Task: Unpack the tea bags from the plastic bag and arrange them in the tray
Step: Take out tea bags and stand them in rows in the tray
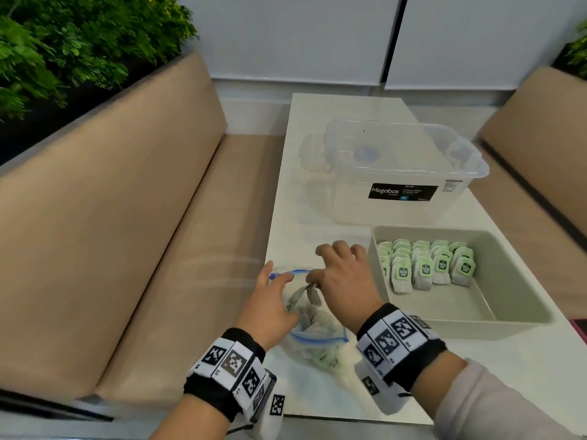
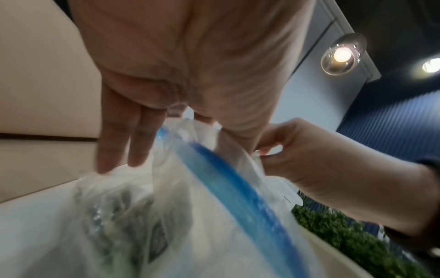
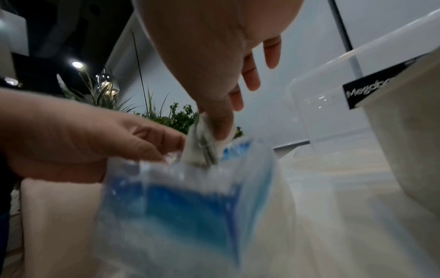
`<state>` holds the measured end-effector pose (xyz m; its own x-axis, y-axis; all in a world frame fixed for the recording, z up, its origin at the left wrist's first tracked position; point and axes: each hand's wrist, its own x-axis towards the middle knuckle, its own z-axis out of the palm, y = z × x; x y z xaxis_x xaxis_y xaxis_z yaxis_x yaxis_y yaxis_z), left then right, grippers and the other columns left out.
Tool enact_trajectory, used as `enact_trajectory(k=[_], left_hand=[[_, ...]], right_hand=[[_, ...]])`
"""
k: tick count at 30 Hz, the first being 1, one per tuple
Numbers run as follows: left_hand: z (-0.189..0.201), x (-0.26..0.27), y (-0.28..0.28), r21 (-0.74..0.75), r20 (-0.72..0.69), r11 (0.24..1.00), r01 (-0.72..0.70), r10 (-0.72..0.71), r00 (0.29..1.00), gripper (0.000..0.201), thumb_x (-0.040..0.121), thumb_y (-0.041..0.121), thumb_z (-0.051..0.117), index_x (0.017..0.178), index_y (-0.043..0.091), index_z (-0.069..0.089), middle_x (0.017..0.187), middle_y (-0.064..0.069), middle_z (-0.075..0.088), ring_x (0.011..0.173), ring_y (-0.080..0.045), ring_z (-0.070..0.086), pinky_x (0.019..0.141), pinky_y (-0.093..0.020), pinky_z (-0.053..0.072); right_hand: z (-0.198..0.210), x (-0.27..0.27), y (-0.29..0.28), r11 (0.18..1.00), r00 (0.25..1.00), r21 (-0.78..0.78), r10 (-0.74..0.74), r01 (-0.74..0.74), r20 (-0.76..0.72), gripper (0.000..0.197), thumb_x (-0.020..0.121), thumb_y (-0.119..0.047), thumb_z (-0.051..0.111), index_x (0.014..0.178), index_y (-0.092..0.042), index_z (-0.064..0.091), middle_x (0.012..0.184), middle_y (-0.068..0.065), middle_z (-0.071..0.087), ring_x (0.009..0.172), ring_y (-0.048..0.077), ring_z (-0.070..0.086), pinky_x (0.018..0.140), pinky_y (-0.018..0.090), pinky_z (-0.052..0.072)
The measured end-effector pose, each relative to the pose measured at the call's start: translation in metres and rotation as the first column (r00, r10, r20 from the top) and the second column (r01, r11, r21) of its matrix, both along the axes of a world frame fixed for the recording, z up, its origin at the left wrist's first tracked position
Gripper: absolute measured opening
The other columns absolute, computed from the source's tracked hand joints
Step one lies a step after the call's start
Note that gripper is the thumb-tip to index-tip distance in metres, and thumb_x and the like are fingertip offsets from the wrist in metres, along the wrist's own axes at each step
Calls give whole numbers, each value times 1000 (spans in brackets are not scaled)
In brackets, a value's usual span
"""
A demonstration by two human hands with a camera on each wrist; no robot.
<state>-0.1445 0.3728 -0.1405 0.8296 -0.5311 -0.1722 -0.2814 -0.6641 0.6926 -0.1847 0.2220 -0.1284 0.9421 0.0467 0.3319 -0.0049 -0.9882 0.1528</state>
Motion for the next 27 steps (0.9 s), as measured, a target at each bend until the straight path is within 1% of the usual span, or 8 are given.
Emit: enact_trajectory(k=[3,6,9,13,17,20,23,27], left_hand=[[8,1,-4,-84,-24,996,-1,-1,1000,27,91,15,47,114,24,56,157,0,5,136,-11,30,92,-13,25],[16,2,-2,-212,41,975,-59,69,997,27,93,9,38,105,20,60,155,0,18,123,-4,38,82,-8,22],[23,1,-1,-462,115,878,-121,195,974,25,94,21,37,104,24,60,143,1,42,112,1,45,93,-15,31],[33,2,-1,-716,-268,679,-162,-53,962,40,88,51,37,114,30,58,117,-8,63,106,-24,62,87,-42,53],[47,-3,-1,-759,-483,609,-231,-287,828,37,87,36,46,117,16,57,92,-6,68,85,-16,67,63,-31,57],[45,-6,-3,-768,-475,584,-262,-245,845,25,84,20,62,108,15,61,83,-2,68,71,-10,66,52,-23,54],[41,-6,-5,-759,-439,598,-258,-176,881,20,83,11,58,101,17,62,84,0,69,69,-8,66,51,-20,53],[40,-11,-10,-740,-390,631,-235,-118,913,15,87,7,57,98,16,61,89,-3,66,71,-7,67,54,-20,55]], right_hand=[[12,-4,-12,995,991,58,71,-79,116,30,71,-32,45,65,-39,73,74,-3,57,68,24,55,66,32,22],[25,-7,-18,977,963,127,140,-172,231,33,73,-26,45,73,-39,75,63,-3,49,58,22,50,61,32,18],[34,-9,-18,939,913,181,216,-291,347,34,72,-17,50,83,-37,76,57,-7,53,54,19,52,62,28,20],[46,-12,-10,876,840,254,253,-409,479,36,77,-11,51,90,-34,76,69,-13,68,58,14,59,71,30,29],[47,-13,-8,856,807,270,245,-440,537,46,72,-4,55,100,-39,67,80,-15,72,68,7,63,82,32,33],[43,-14,-10,860,816,295,209,-415,538,47,71,0,65,102,-36,65,89,-14,74,74,5,68,83,34,36],[43,-22,-10,829,857,390,189,-401,480,43,76,1,56,105,-29,69,97,-13,73,78,-2,61,80,26,35],[46,-38,-11,670,940,679,85,-298,330,36,86,-19,51,116,-35,61,89,-25,66,73,4,53,74,19,41]])
